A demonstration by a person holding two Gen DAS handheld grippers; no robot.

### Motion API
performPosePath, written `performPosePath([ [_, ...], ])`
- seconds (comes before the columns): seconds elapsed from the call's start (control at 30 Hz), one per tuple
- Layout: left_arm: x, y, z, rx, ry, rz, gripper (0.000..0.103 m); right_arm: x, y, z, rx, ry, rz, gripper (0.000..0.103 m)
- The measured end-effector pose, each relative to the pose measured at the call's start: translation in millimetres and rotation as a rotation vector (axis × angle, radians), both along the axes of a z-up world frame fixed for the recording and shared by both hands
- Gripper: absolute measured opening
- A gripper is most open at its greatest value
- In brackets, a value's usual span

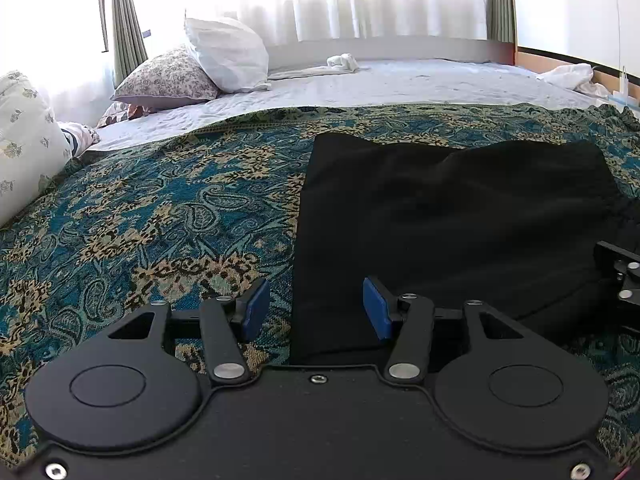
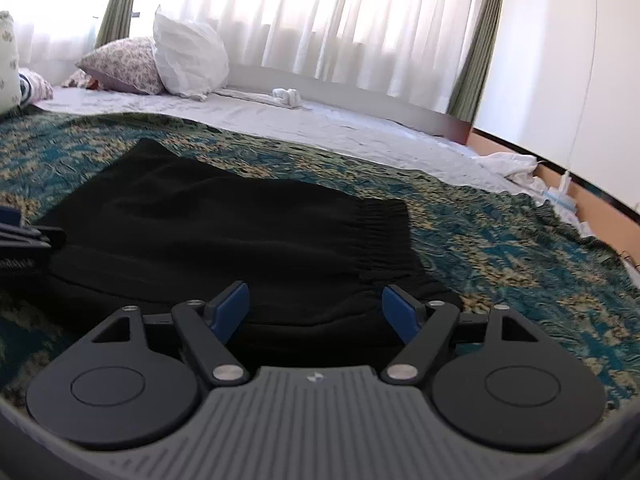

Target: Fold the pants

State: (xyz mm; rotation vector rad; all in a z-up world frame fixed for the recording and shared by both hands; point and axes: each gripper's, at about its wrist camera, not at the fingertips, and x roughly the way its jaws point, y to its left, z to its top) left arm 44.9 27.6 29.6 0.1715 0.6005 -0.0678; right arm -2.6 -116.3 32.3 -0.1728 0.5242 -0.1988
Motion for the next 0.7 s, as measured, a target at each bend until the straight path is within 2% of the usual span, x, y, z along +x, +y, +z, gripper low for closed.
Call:
performPosePath([
  [0.1, -1, 1, -2, 0.004, -0.007, -0.004, 0.05, -6, -10, 0, 0.006, -0.009, -0.04, 0.084],
  [0.37, -2, 2, -2, -0.008, -0.003, -0.005, 0.05, -14, -40, -4, 0.103, -0.038, -0.139, 0.084],
  [0.5, 0, 4, -2, -0.017, 0.002, -0.003, 0.05, -13, -49, -8, 0.147, -0.01, -0.156, 0.085],
  [0.7, 2, 5, -3, -0.023, 0.005, -0.001, 0.051, -6, -75, -14, 0.327, 0.05, -0.183, 0.089],
])
